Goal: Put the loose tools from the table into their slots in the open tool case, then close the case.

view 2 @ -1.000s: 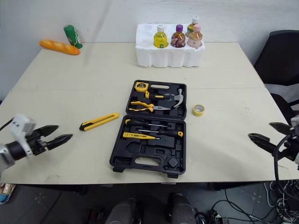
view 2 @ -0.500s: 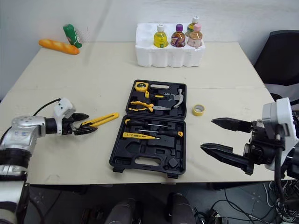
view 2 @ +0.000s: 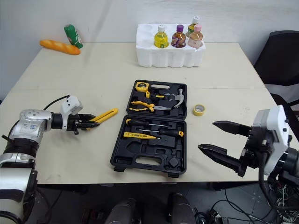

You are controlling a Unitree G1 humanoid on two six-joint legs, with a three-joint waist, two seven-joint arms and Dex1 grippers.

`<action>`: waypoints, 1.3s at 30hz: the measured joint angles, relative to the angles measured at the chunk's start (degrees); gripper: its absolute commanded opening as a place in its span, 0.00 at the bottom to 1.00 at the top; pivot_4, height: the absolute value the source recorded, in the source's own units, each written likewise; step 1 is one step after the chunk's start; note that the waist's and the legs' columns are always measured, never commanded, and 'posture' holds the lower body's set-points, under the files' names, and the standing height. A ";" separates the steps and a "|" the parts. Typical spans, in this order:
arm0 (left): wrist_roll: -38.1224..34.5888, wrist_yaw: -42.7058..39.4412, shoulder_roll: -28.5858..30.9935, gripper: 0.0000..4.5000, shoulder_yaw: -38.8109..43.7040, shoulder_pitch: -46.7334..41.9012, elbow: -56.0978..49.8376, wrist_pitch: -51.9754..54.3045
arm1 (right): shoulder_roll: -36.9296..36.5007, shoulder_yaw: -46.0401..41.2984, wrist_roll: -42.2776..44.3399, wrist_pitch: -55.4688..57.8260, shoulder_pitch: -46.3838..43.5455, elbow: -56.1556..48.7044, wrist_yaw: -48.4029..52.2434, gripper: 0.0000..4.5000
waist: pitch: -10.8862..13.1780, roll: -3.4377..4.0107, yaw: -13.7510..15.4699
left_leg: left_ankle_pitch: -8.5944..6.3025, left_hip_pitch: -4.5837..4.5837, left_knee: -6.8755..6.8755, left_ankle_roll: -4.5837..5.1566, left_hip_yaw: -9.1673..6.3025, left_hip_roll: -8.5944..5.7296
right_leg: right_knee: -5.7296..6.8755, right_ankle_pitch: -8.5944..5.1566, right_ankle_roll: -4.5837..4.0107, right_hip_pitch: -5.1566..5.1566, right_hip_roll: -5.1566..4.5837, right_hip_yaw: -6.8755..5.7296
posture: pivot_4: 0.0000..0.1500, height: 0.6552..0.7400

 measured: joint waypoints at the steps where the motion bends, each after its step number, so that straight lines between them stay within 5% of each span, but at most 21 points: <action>1: -0.51 -1.28 0.42 0.30 0.00 -0.22 -2.02 1.62 | 0.11 -0.39 -0.14 0.00 1.12 -0.01 0.09 1.00 | 0.07 -0.11 -0.01 | 0.01 -0.04 0.00 -0.01 -0.01 0.02 | 0.00 0.00 0.00 -0.01 0.00 0.01 | 1.00 0.96; 6: -6.83 -10.97 1.70 0.30 -1.16 -1.42 -24.92 12.04 | 1.14 -1.88 -1.30 0.37 8.98 -0.37 2.69 1.00 | 0.16 -0.30 0.22 | 0.05 -0.11 0.05 0.03 -0.08 -0.06 | 0.13 0.01 0.01 0.05 0.08 -0.01 | 1.00 0.96; 11: -8.02 -15.61 -1.51 0.30 -10.65 -0.13 -40.62 17.60 | 4.60 -2.88 -1.60 -0.21 14.67 -3.02 3.30 1.00 | 0.16 -0.30 -0.03 | 0.06 0.06 0.08 0.10 -0.04 -0.07 | -0.22 0.06 0.11 0.25 0.16 0.10 | 1.00 0.96; 17: -6.14 -14.00 -7.62 0.30 -19.23 -1.33 -43.52 21.16 | 8.92 -5.67 0.09 -2.42 20.57 -6.74 3.28 1.00 | 0.17 -0.29 0.04 | 0.12 0.08 0.05 -0.04 -0.19 0.04 | -0.15 0.03 0.06 0.24 0.18 0.19 | 1.00 0.96; 26: -1.18 -11.89 -9.02 0.30 -24.32 -1.48 -41.83 19.42 | 12.57 -6.55 -1.99 -6.69 26.64 -9.83 0.43 1.00 | 0.17 -0.28 0.10 | 0.09 0.08 0.05 0.03 -0.18 0.02 | -0.17 0.02 0.04 0.23 0.09 0.22 | 1.00 0.96; 33: -1.84 -9.93 -12.34 0.99 -23.26 -1.61 -40.43 23.16 | 12.94 -6.15 -4.09 -8.71 27.60 -9.85 -0.53 1.00 | 0.17 -0.28 0.14 | 0.05 0.07 0.06 0.10 -0.20 0.00 | -0.19 0.02 0.05 0.25 0.08 0.20 | 1.00 0.96; 39: -2.81 -12.25 -9.72 0.99 -21.29 -2.94 -40.57 19.79 | 12.86 -6.38 -4.23 -9.16 29.24 -9.82 -0.07 1.00 | 0.17 -0.28 0.06 | 0.09 0.08 0.06 0.04 -0.21 0.03 | -0.14 0.01 0.03 0.23 0.07 0.19 | 1.00 0.96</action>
